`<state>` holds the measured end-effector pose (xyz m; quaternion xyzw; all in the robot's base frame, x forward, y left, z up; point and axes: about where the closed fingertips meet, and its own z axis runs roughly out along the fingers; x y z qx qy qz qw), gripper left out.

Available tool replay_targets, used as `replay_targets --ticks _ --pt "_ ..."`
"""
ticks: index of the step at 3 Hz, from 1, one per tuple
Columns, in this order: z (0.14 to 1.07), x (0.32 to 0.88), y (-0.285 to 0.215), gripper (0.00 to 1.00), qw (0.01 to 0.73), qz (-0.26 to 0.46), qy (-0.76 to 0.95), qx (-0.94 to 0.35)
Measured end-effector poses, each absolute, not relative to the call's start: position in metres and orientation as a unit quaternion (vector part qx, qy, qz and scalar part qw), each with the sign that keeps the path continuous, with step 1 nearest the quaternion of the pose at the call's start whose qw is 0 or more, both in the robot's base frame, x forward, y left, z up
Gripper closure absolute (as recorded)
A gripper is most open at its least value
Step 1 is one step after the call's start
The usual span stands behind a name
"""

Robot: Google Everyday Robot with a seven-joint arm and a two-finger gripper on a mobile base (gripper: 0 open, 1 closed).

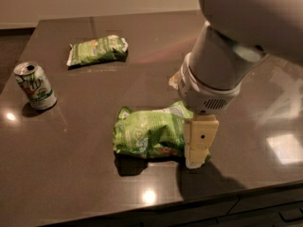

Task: Move green rice chip bag near 7up can

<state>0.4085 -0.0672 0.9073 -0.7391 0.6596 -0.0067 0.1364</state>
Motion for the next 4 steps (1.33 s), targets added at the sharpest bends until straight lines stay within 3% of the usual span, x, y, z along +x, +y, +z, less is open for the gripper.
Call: replay_targets --ticks 2,3,4 --pt "0.876 0.415 -0.036 0.00 0.132 0.010 0.635 -0.761" --pt "0.866 0.419 -0.024 0.16 0.124 0.014 0.629 -0.767" --pt "0.861 0.422 -0.018 0.38 0.114 0.017 0.628 -0.770"
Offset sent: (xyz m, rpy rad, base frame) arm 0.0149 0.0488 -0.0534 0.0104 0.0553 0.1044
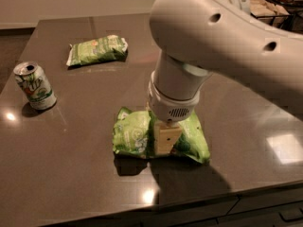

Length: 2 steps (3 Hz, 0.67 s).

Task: Move green rice chip bag near 7up can

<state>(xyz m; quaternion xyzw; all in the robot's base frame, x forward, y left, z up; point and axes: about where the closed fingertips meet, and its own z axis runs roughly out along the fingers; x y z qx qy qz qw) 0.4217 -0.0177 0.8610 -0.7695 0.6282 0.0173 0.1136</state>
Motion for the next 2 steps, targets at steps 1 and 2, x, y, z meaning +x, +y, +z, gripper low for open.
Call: replay_targets --ticks 1,2 --pt "0.864 0.423 -0.010 0.62 0.106 0.019 0.623 -0.774" --pt "0.876 0.426 0.014 0.85 0.109 0.026 0.610 -0.785"
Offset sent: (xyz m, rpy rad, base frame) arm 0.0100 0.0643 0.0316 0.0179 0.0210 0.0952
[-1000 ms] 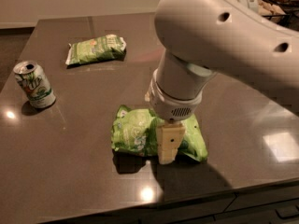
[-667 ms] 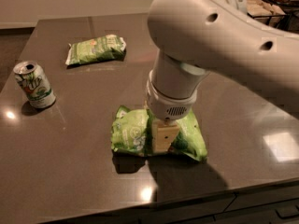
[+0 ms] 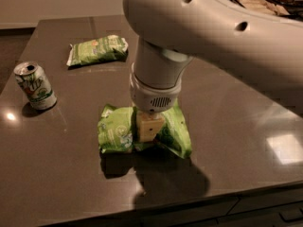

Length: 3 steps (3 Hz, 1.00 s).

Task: Move green rice chip bag near 7up can

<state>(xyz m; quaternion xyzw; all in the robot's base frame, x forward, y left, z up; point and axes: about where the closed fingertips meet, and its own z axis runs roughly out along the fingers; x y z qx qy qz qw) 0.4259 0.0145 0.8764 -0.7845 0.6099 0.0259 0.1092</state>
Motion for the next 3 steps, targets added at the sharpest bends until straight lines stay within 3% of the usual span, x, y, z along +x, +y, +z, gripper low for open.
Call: replay_targets --ticks 1,3 --pt "0.888 0.434 0.050 1.00 0.111 0.038 0.598 -0.793" --pt "0.896 0.471 0.133 1.00 0.108 0.056 0.593 -0.796"
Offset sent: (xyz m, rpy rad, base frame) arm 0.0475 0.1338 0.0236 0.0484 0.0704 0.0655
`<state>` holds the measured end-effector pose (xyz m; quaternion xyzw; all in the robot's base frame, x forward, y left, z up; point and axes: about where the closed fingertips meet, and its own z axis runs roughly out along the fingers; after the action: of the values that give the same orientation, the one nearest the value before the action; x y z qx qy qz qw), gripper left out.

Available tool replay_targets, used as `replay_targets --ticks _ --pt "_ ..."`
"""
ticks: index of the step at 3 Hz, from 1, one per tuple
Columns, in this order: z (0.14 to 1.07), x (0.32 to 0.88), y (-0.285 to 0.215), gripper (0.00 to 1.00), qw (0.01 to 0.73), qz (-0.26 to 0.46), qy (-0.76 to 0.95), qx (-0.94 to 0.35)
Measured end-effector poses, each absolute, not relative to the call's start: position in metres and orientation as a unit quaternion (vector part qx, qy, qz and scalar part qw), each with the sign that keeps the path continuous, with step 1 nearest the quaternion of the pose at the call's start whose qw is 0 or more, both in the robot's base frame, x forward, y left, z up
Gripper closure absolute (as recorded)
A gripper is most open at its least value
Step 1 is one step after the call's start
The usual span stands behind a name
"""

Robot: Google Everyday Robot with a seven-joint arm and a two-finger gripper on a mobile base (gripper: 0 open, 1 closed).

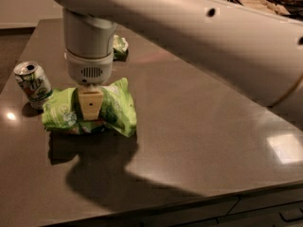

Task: Move green rice chip bag near 7up can

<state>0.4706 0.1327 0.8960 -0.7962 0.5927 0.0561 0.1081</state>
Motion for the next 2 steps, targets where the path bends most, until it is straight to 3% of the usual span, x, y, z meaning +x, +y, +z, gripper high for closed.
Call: replay_targets --ticks 1,2 --pt "0.895 0.491 0.163 1.00 0.108 0.051 0.597 -0.793" --pt "0.892 0.512 0.182 0.77 0.108 0.033 0.609 -0.785"
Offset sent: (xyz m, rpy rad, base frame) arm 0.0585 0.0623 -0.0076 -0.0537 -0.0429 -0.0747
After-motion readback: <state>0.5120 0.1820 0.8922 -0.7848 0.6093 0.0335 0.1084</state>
